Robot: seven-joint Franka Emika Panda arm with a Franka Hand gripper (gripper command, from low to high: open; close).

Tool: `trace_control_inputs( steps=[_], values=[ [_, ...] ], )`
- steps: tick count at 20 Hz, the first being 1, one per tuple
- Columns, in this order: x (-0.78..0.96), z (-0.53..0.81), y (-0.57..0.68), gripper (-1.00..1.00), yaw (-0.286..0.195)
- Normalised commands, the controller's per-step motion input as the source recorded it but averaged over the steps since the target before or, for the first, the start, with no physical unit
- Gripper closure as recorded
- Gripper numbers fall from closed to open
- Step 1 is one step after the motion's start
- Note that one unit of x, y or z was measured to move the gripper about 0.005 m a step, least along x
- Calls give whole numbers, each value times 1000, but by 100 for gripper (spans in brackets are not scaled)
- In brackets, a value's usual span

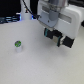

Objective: Open the kcup holder, insert the kcup into the holder, and close the kcup holder

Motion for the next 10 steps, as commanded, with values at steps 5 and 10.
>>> trace_control_inputs(
  steps=[5,10],
  values=[
    [-307,151,-335,-100,-251],
    [-331,18,-361,-100,-242]
  ],
)
